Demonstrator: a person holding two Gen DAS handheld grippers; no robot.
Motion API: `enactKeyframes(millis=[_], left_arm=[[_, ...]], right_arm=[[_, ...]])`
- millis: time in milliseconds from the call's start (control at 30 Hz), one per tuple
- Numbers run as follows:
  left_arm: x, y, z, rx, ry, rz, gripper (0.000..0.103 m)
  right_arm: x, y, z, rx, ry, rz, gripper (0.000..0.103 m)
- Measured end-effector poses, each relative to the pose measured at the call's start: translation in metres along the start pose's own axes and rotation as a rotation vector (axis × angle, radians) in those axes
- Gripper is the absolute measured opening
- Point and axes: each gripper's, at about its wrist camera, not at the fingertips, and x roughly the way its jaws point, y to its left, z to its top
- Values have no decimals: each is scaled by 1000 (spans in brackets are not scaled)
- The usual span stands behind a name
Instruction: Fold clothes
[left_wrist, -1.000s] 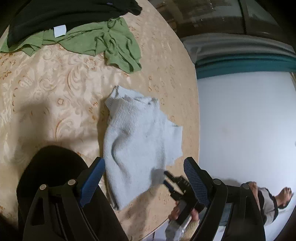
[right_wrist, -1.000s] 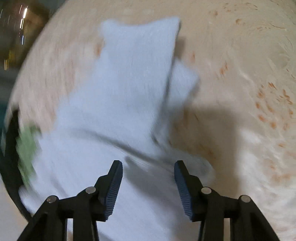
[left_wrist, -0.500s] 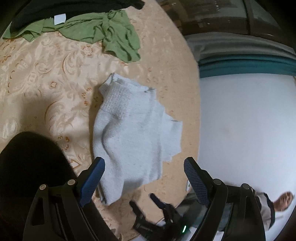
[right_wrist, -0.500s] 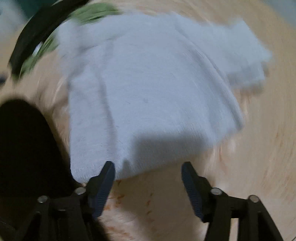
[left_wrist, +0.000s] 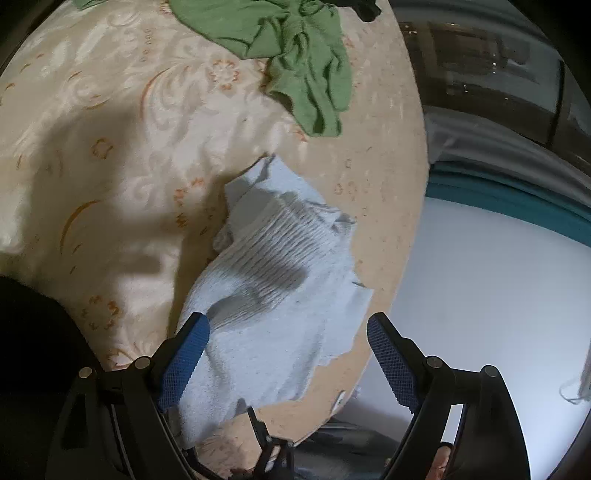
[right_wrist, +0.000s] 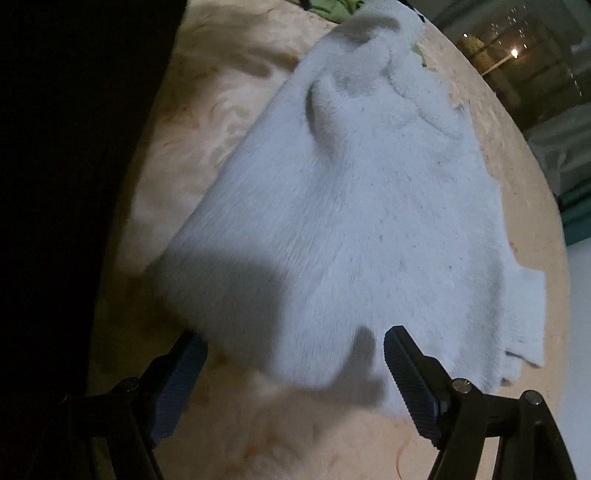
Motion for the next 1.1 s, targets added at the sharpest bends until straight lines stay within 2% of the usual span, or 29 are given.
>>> enactKeyframes(millis=[133,267,333,367,400,533,567,733,833,933,967,1067,1100], left_arm=[[-2,-5,3,35,-10,5,89],[-5,2,7,-7,-28,2,90],[-5,9,9,-49,-47,9,90],[-5,12,10,-66,-60,20,90],[-4,14,10,-73,-64,36,90],[8,15,5,-94,-43,56,90],[14,12,3,-86,-33,62,90],[46,-5,-12,-40,25,86,91],[58,-7,-22,-39,20,92,92],[71,1,-24,-99,16,71,96],[76,3,-25,-120,16,65,97],[96,5,-22,-162,41,21,97],[101,2,-19,-155,35,14,94]], right_arm=[[16,-6,9,38,-25,54,81],[22,-6,10,61,-34,78,79],[19,-11,10,103,-43,114,59],[18,-18,12,146,-38,118,37],[18,-31,13,226,-21,150,29],[24,-111,6,697,57,416,26],[21,-128,3,780,53,449,25],[-17,-157,0,854,-18,443,25],[-32,-169,-4,897,-55,437,25],[-38,-188,-9,974,-85,459,24],[-46,-186,-2,980,-97,461,24],[-75,-178,-8,942,-114,445,24],[-75,-176,-2,937,-115,445,24]])
